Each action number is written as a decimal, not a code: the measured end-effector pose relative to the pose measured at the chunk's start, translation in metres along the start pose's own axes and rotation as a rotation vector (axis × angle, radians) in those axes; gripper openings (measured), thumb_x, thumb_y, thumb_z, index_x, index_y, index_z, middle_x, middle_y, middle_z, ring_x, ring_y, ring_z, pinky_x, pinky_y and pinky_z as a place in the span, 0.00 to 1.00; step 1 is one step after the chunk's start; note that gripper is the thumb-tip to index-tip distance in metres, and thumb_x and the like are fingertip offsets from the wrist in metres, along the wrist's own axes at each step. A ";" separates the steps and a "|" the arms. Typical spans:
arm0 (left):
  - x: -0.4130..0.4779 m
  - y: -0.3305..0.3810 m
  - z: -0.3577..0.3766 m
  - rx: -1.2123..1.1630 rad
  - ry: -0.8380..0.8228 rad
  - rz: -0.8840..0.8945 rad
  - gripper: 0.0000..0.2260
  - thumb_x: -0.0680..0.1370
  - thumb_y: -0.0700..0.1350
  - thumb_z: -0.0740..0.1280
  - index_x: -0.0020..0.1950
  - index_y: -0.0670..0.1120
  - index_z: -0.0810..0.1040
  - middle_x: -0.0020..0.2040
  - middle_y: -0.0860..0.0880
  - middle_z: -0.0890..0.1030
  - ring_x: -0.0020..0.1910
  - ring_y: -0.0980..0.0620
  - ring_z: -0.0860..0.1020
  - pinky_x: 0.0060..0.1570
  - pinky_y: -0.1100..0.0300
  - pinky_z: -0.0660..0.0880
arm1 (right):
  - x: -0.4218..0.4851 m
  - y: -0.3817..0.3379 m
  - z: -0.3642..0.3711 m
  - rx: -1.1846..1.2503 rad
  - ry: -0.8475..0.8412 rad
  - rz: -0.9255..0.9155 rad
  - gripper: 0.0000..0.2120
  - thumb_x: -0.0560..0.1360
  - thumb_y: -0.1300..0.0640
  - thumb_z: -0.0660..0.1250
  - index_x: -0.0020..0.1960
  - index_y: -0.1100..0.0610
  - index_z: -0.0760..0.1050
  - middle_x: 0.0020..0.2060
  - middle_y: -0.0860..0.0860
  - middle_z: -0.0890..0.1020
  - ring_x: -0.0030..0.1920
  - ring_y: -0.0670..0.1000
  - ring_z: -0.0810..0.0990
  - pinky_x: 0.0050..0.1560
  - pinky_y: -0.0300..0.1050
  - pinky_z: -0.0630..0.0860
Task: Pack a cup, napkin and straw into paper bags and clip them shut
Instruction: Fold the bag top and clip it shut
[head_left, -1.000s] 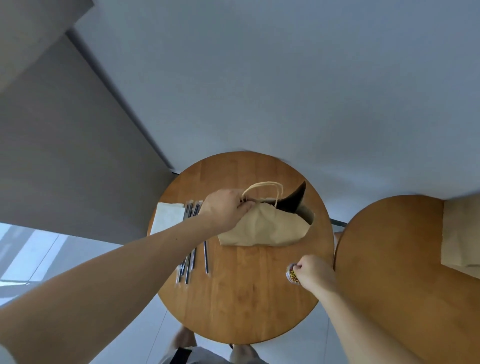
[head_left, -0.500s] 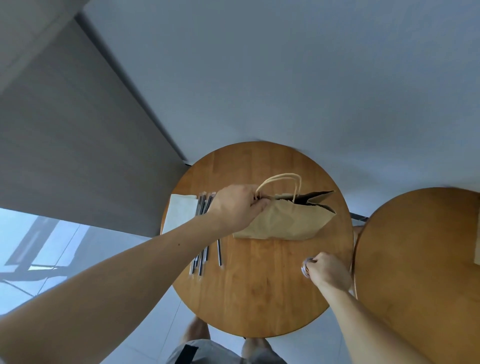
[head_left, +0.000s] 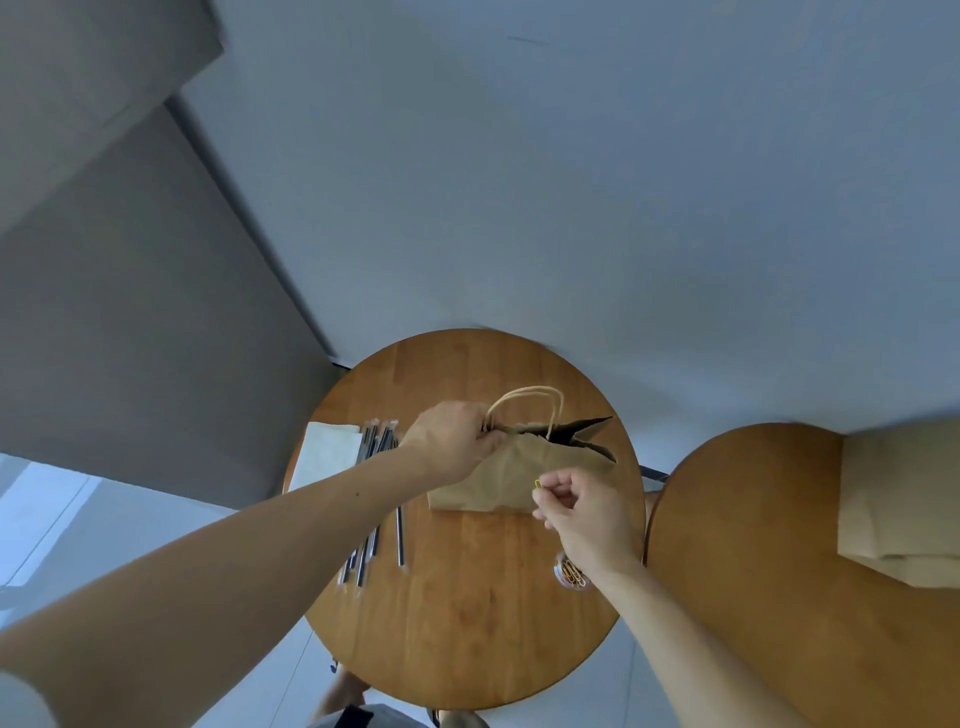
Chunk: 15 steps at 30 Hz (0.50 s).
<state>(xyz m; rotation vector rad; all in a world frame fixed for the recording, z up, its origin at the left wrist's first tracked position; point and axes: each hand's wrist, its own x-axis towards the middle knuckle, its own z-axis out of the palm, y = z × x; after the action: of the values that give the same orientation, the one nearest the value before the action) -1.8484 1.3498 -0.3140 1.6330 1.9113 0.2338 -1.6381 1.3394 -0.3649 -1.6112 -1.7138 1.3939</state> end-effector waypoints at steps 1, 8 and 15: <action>0.001 0.000 -0.001 -0.017 -0.004 0.001 0.10 0.81 0.51 0.63 0.57 0.53 0.81 0.46 0.53 0.83 0.44 0.53 0.78 0.36 0.61 0.71 | 0.001 -0.014 0.001 0.089 0.003 -0.019 0.10 0.75 0.61 0.72 0.48 0.46 0.78 0.38 0.45 0.84 0.37 0.44 0.85 0.36 0.35 0.79; -0.001 -0.003 -0.004 -0.079 -0.022 0.003 0.10 0.81 0.50 0.64 0.57 0.51 0.81 0.47 0.53 0.83 0.46 0.52 0.80 0.44 0.58 0.76 | 0.007 -0.068 -0.002 0.384 -0.001 -0.025 0.03 0.74 0.66 0.72 0.47 0.60 0.81 0.36 0.55 0.85 0.36 0.56 0.84 0.41 0.46 0.82; 0.004 -0.004 -0.001 -0.074 0.023 0.009 0.08 0.80 0.50 0.64 0.56 0.51 0.81 0.48 0.53 0.82 0.44 0.54 0.77 0.40 0.60 0.70 | 0.017 -0.074 -0.004 0.181 0.025 -0.134 0.05 0.75 0.64 0.72 0.50 0.57 0.81 0.35 0.50 0.84 0.32 0.50 0.83 0.33 0.37 0.77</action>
<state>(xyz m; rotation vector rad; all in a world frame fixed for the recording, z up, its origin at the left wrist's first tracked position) -1.8527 1.3526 -0.3162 1.5970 1.8896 0.3246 -1.6762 1.3683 -0.3062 -1.3851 -1.5994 1.4132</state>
